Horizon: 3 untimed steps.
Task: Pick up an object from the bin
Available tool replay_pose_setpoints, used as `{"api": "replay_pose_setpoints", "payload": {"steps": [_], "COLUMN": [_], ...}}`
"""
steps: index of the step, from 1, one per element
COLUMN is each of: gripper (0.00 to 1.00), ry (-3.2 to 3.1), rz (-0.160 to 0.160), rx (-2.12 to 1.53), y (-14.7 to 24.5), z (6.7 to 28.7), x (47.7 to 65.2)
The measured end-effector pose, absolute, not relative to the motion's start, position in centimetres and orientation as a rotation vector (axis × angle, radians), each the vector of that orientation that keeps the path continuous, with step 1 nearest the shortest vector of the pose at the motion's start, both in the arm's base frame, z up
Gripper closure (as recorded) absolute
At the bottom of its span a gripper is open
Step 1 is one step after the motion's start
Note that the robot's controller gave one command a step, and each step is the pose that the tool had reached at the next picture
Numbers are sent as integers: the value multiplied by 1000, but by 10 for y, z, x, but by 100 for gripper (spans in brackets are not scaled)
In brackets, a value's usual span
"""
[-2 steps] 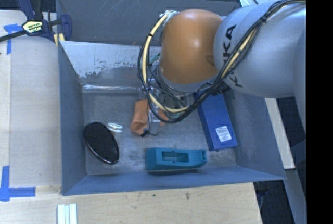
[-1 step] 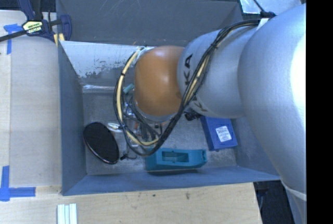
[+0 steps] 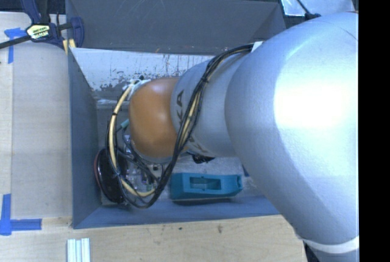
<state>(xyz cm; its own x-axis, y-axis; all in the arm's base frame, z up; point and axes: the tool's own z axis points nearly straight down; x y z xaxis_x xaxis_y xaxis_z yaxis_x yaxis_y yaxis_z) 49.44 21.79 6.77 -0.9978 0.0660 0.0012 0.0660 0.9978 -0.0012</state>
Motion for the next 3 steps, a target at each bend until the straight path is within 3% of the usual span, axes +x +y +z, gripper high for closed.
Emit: {"api": "replay_pose_setpoints", "payload": {"steps": [1,2,3], "gripper": [0,0,100], "ry": [-3128,-3142,-3077], "rz": [-1,3,30], "rx": [-307,72,-612], "y": [216,236,234], "z": [119,79,70], "x": [516,505,516]}}
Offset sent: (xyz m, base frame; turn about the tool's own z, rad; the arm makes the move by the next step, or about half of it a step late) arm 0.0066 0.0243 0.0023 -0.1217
